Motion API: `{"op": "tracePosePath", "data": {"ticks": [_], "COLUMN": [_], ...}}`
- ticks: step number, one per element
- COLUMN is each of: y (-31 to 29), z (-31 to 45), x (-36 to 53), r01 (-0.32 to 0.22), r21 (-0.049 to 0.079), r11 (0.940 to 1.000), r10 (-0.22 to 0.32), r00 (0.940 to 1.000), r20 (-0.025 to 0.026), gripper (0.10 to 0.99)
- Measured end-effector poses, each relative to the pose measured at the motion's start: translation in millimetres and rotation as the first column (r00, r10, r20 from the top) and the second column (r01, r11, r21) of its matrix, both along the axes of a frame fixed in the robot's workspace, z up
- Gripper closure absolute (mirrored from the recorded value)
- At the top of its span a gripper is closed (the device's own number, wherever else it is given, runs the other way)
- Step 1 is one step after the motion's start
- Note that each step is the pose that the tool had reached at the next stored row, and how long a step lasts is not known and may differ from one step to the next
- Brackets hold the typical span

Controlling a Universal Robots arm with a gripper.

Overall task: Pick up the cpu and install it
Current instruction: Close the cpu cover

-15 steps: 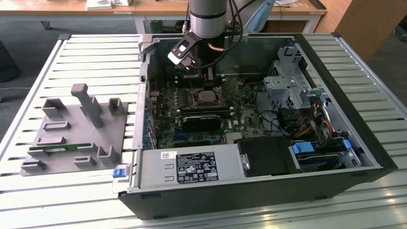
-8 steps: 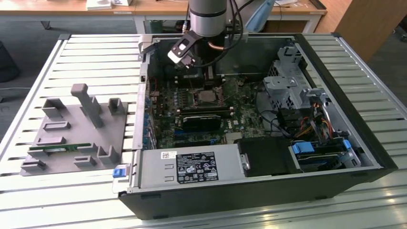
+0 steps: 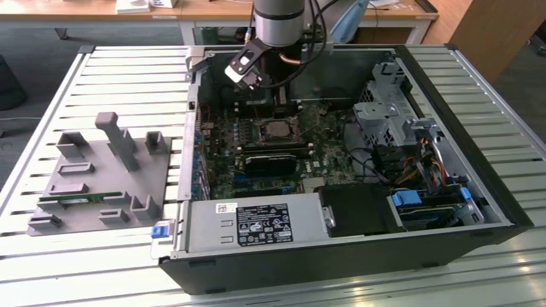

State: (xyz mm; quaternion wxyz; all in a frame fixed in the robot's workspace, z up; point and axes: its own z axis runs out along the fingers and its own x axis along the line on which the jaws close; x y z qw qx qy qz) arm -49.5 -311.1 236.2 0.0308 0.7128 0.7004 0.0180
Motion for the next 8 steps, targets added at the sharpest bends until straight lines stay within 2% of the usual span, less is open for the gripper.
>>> {"op": "tracePosePath", "data": {"ticks": [8], "y": [0.0], "z": [4.2], "x": [0.0], "r01": [0.000], "r21": [0.000], "r11": [1.0000], "r10": [0.000], "r00": [1.0000], "r20": [0.0000], "gripper": [0.980]}}
